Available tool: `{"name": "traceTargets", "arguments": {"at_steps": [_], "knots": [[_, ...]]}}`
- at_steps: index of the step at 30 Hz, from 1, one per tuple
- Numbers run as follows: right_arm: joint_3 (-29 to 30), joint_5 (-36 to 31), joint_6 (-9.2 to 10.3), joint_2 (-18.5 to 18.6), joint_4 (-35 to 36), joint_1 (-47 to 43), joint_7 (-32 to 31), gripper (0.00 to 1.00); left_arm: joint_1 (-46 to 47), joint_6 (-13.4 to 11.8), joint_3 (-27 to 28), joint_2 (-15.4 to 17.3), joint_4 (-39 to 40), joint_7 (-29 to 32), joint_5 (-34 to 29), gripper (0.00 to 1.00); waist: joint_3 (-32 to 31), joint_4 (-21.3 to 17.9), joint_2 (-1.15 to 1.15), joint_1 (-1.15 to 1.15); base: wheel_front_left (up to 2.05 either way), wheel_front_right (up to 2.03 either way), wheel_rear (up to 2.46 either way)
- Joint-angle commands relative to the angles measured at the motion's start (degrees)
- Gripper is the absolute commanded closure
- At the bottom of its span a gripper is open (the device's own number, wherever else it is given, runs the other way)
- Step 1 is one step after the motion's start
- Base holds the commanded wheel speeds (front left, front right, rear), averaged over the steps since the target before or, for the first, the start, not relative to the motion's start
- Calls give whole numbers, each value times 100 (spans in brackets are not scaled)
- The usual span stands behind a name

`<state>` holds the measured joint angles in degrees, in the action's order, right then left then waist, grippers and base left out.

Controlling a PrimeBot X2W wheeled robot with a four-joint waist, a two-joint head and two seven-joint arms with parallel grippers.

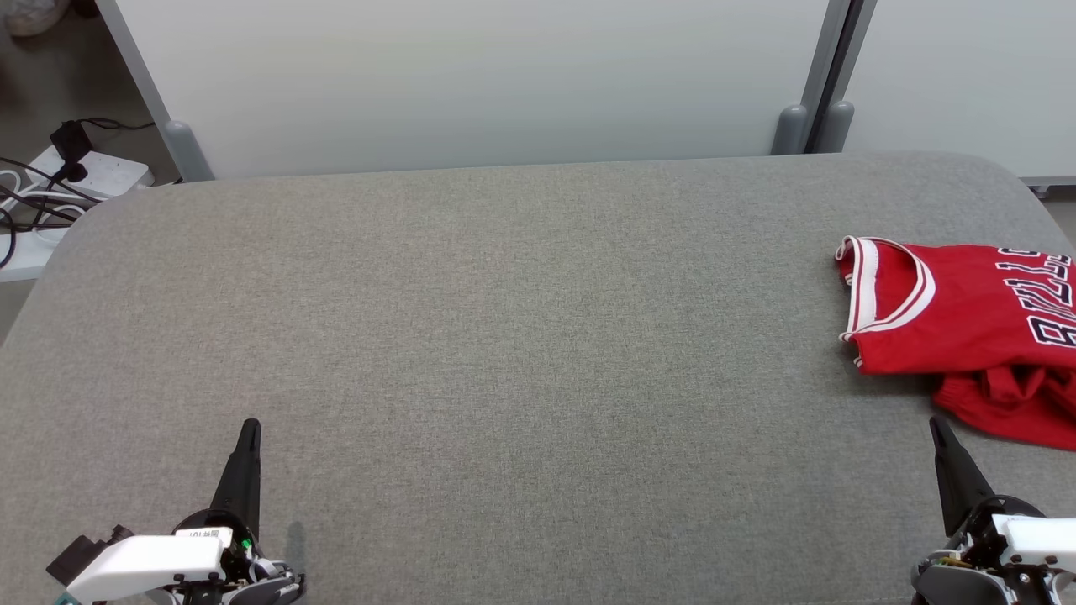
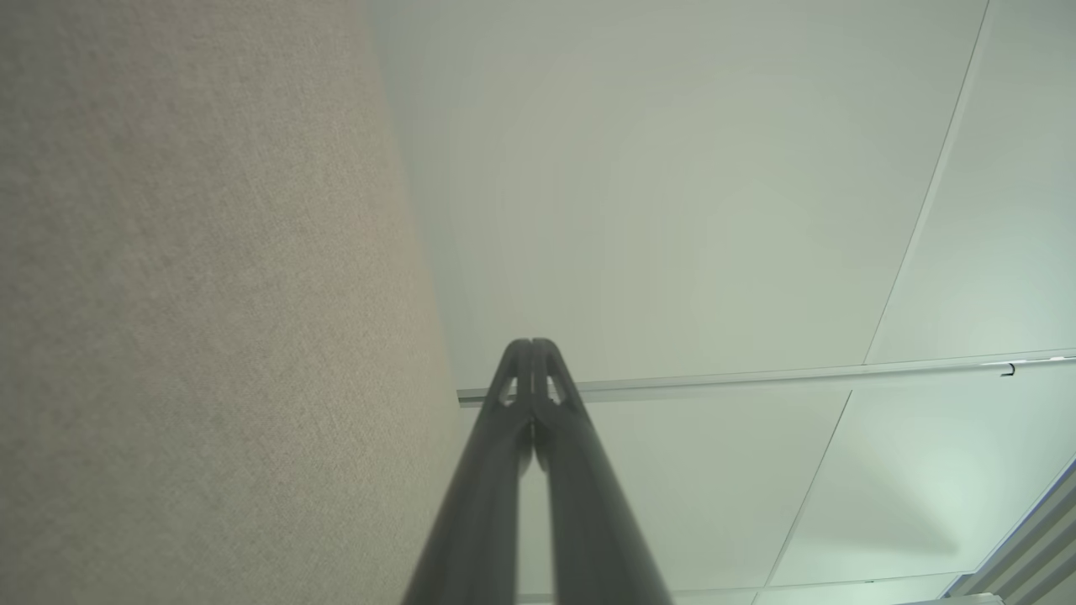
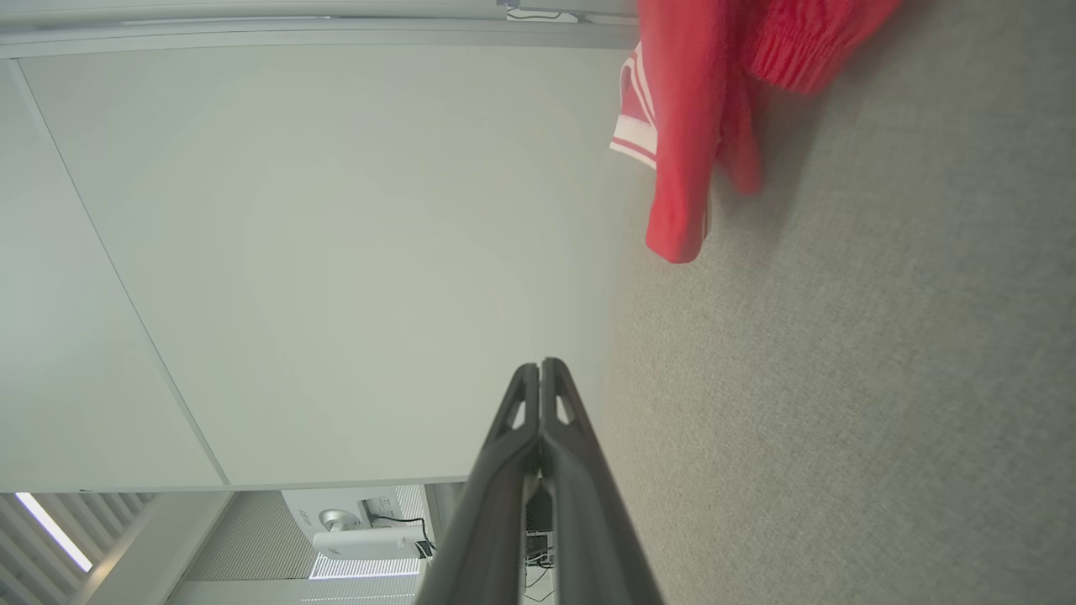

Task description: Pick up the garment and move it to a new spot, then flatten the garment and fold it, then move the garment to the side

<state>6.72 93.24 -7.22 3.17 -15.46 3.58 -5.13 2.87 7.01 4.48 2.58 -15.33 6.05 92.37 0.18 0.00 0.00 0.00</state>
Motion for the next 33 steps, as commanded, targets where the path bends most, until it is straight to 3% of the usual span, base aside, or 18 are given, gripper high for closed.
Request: {"name": "traceTargets", "arguments": {"at_steps": [1, 33], "knots": [[-115, -28, -26, 41, 149, 251, -59, 100, 331, 47, 188, 46, 128, 30, -7, 100, 0, 0, 0, 0, 0, 0, 0], [-80, -57, -26, 17, 147, 254, -88, 100, 331, 47, 197, 40, 128, 38, -14, 100, 0, 0, 0, 0, 0, 0, 0]]}}
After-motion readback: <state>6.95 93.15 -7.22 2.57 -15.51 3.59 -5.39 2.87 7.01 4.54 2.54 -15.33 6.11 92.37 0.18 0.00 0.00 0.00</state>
